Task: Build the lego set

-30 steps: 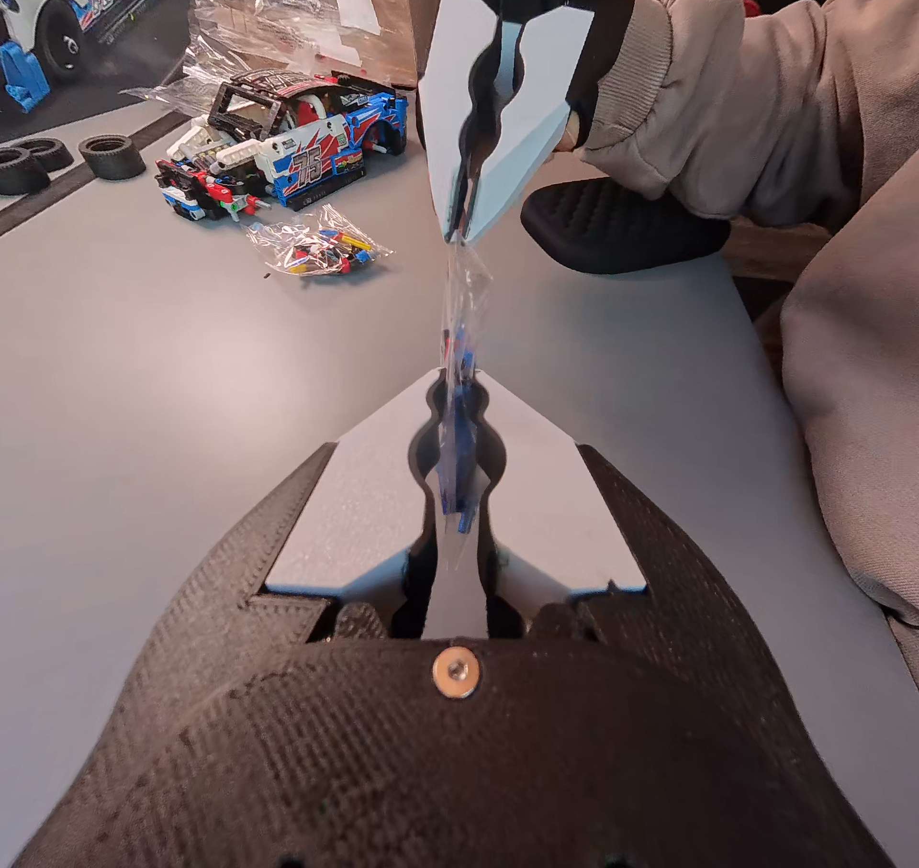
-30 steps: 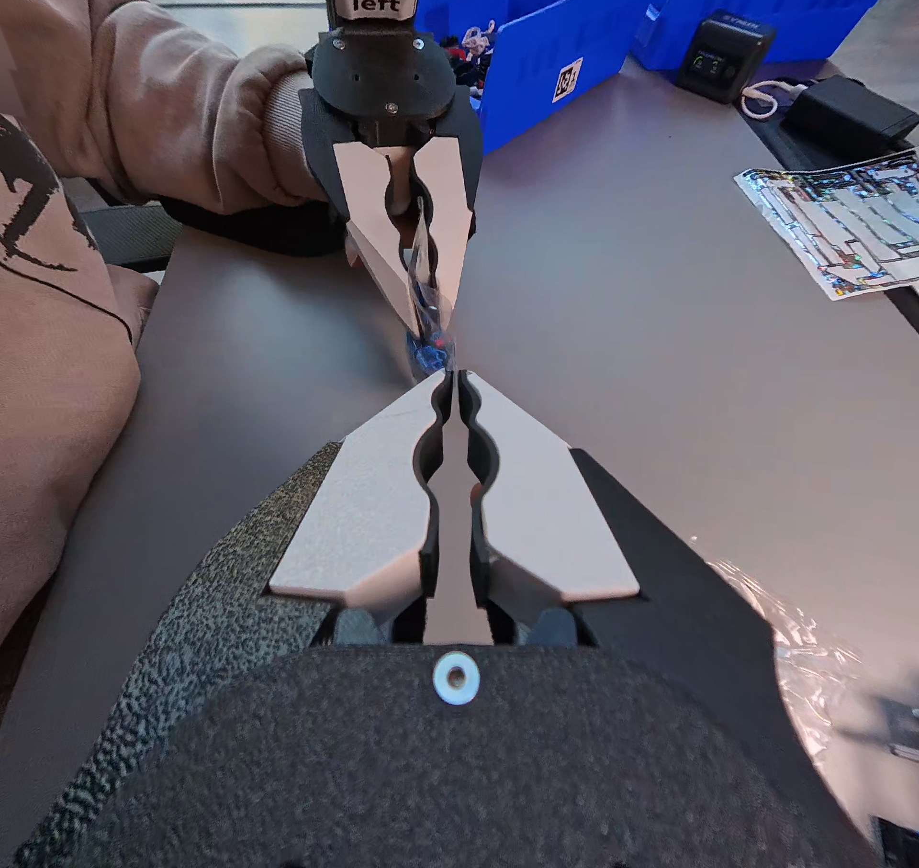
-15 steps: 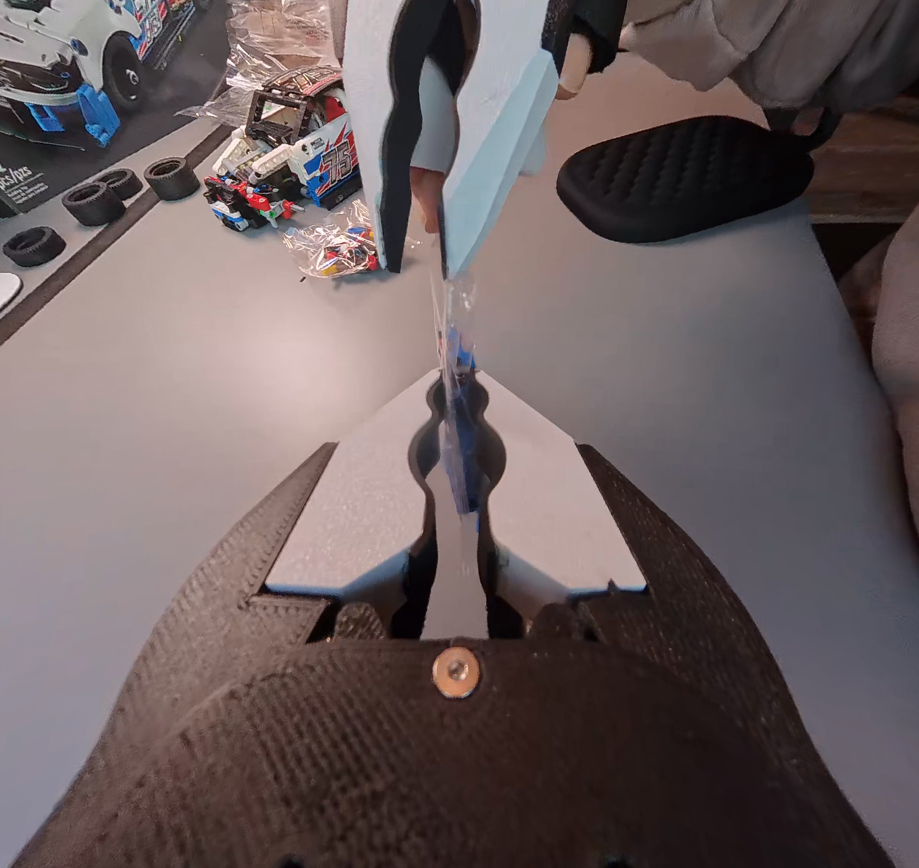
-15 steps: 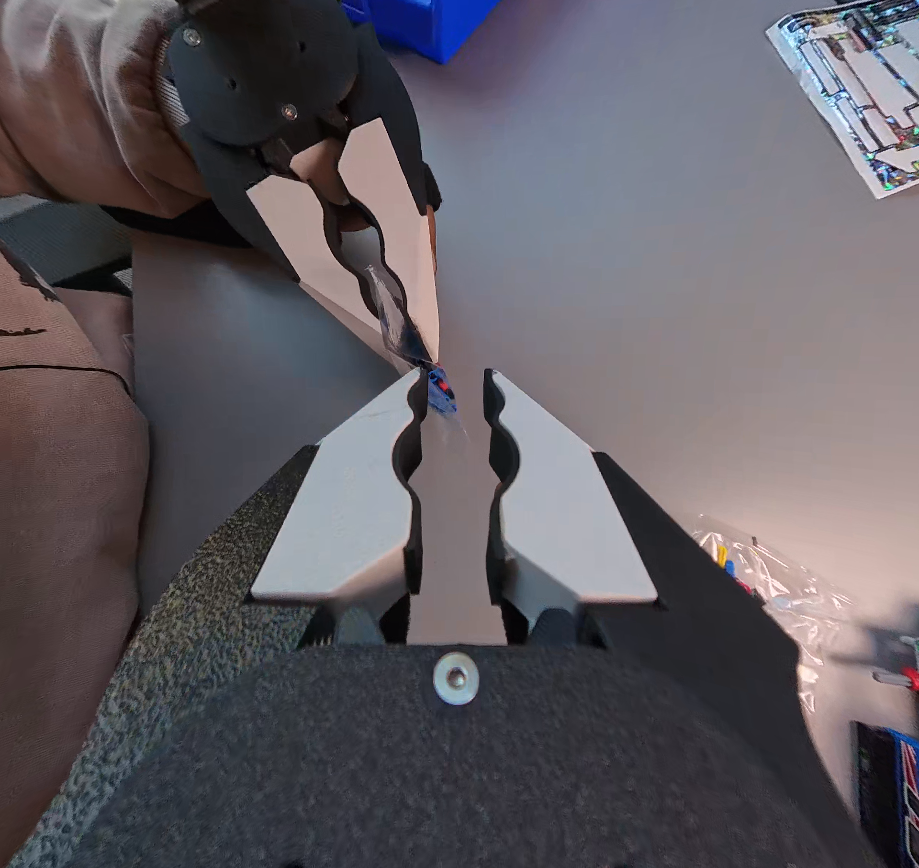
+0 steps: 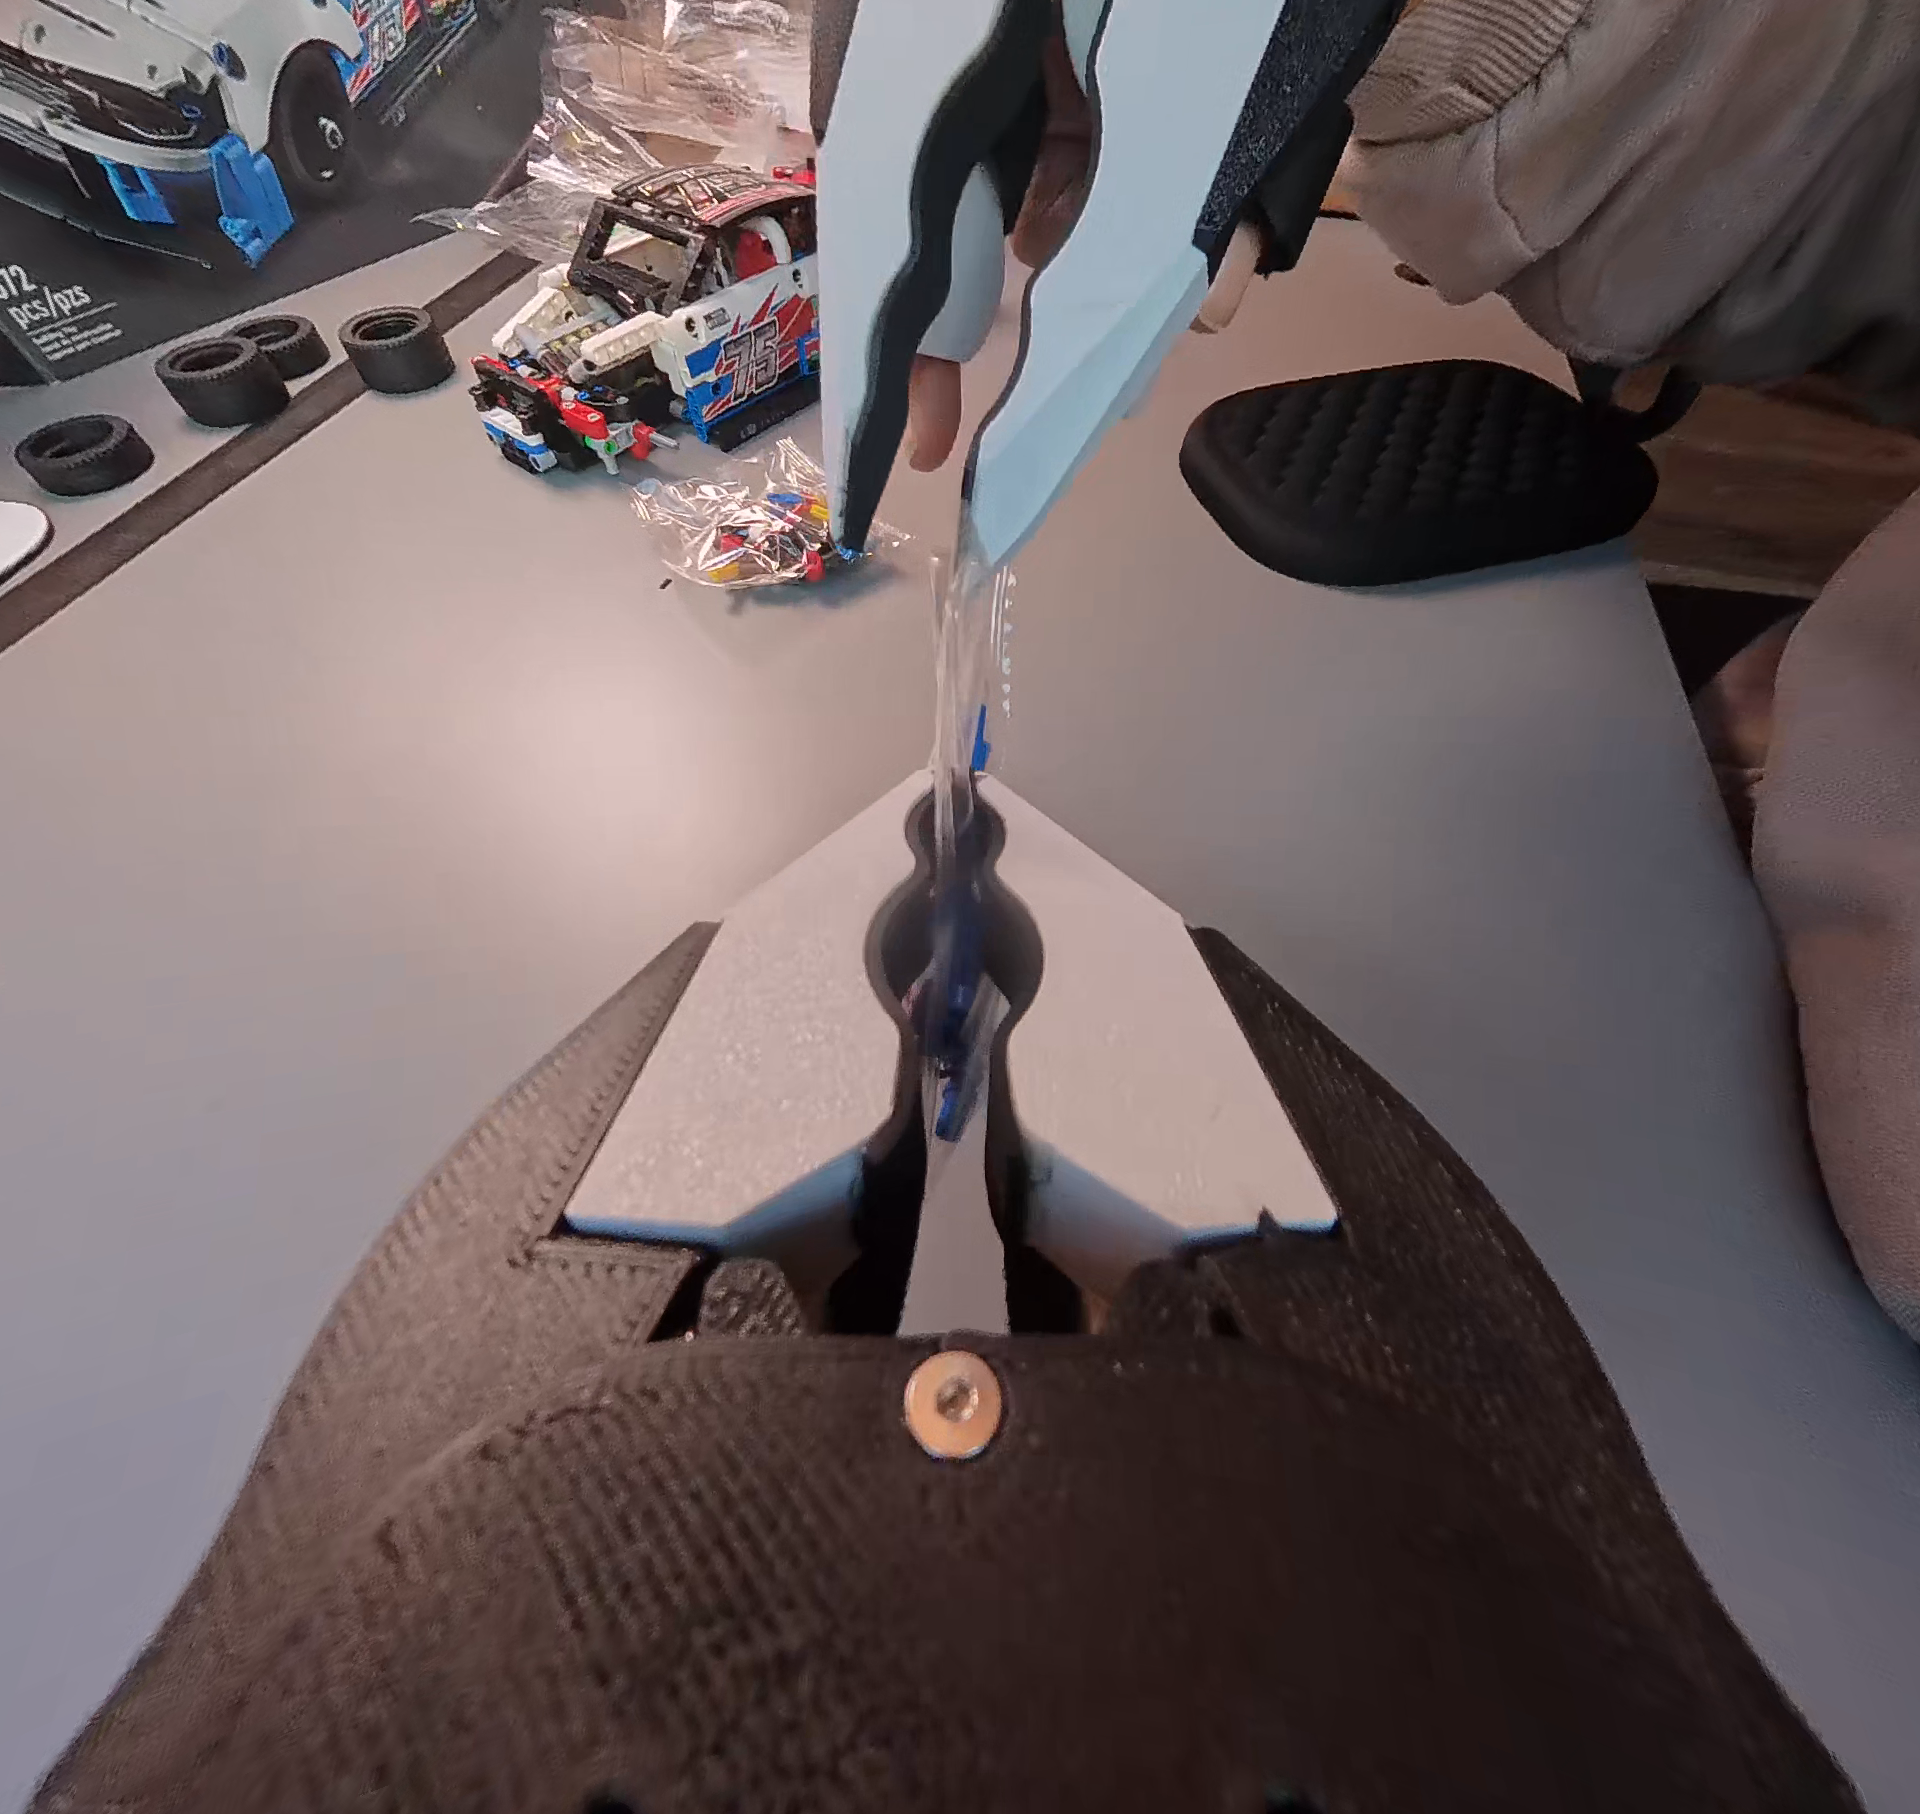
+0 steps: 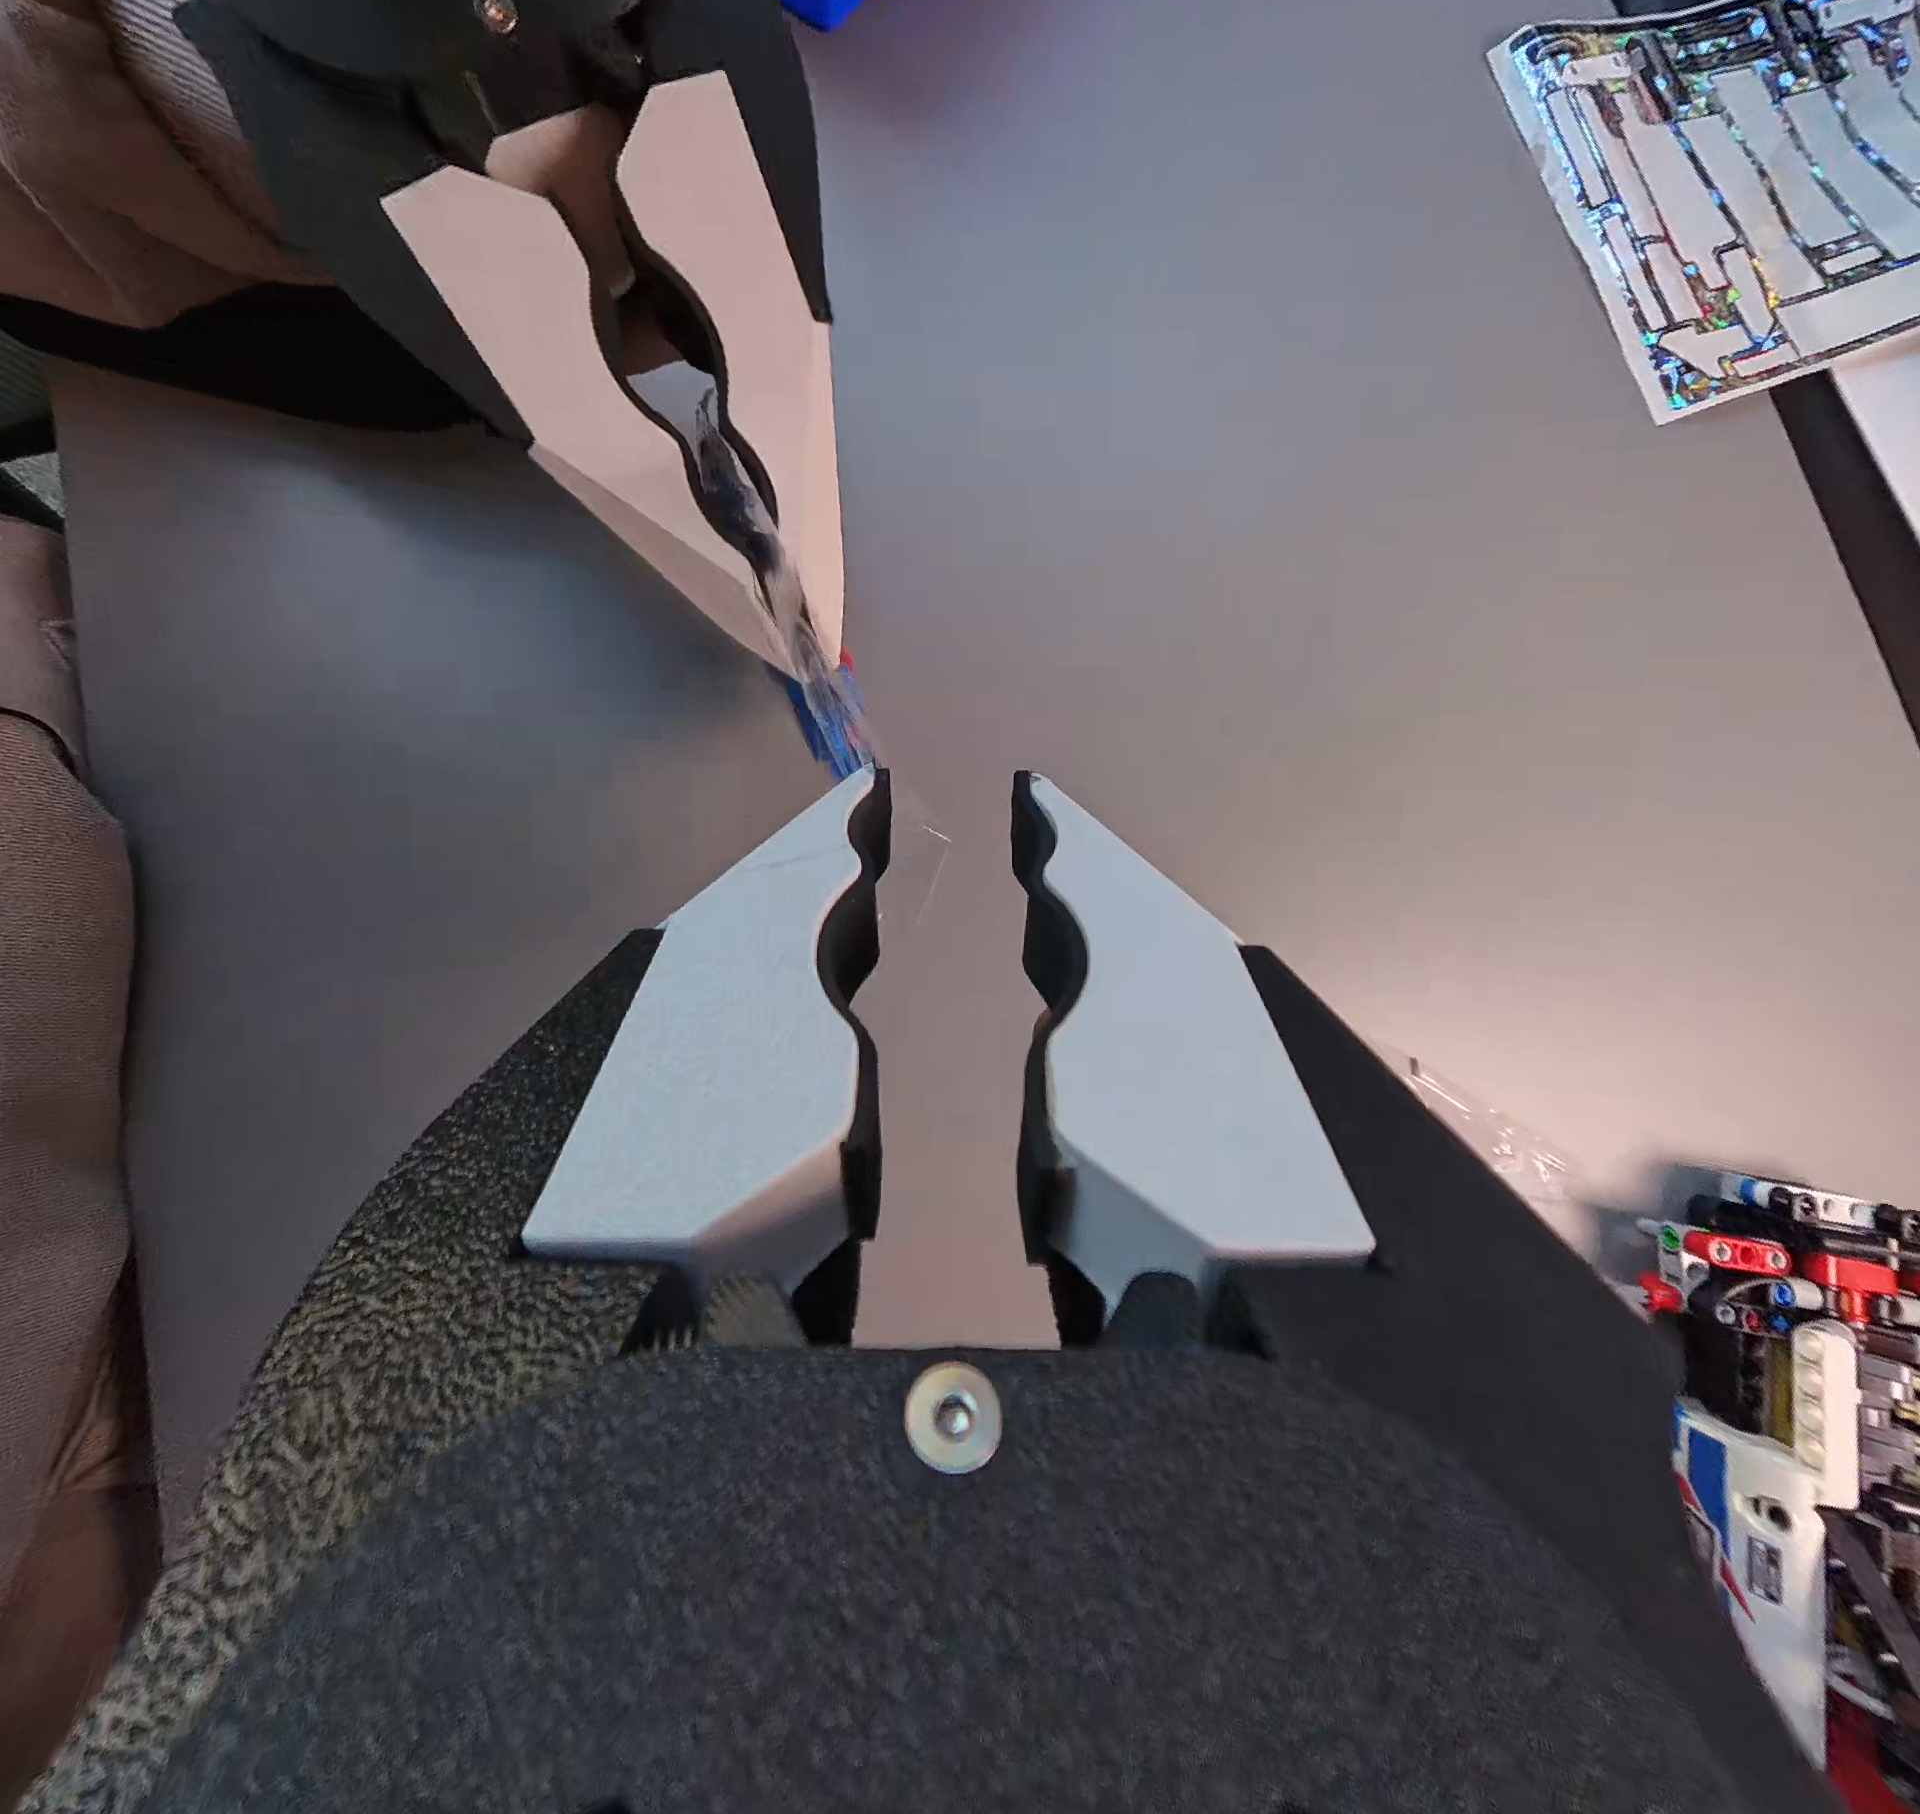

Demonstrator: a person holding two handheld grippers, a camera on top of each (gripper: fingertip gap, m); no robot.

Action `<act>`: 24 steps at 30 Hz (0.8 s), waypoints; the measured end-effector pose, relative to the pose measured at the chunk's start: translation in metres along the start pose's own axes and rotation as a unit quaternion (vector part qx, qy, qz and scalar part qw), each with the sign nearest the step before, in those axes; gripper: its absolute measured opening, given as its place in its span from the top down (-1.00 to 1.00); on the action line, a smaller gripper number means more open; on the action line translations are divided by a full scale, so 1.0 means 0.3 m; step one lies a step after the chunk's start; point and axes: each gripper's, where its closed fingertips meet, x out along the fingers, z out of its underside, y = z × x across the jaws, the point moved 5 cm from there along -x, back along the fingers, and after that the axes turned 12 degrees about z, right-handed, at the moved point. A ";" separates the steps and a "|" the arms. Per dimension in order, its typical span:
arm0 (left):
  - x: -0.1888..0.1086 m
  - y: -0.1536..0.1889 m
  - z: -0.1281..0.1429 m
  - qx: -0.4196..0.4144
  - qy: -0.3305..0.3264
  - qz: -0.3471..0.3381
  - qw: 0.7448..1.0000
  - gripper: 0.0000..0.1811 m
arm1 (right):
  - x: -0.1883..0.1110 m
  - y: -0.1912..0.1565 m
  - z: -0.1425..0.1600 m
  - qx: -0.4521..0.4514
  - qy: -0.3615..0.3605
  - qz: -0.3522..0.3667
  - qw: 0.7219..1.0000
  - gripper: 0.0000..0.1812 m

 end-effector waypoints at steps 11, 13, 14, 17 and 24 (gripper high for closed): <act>-0.102 -0.118 -0.018 -0.123 0.111 -0.032 0.986 1.00 | -0.076 0.080 -0.057 0.072 0.184 0.016 0.980 0.68; -0.136 -0.170 -0.023 -0.202 0.182 -0.033 0.962 1.00 | -0.043 0.082 -0.053 0.043 0.220 0.060 0.973 0.71; -0.155 -0.194 -0.023 -0.236 0.219 -0.032 0.946 1.00 | 0.001 0.078 -0.038 0.036 0.211 0.073 0.974 0.70; -0.204 -0.246 -0.022 -0.307 0.310 -0.017 0.900 1.00 | 0.145 0.056 -0.023 0.091 0.200 0.026 0.975 0.67; -0.251 -0.286 0.004 -0.373 0.400 0.000 0.837 1.00 | 0.287 0.052 -0.130 0.184 0.227 -0.149 0.945 0.91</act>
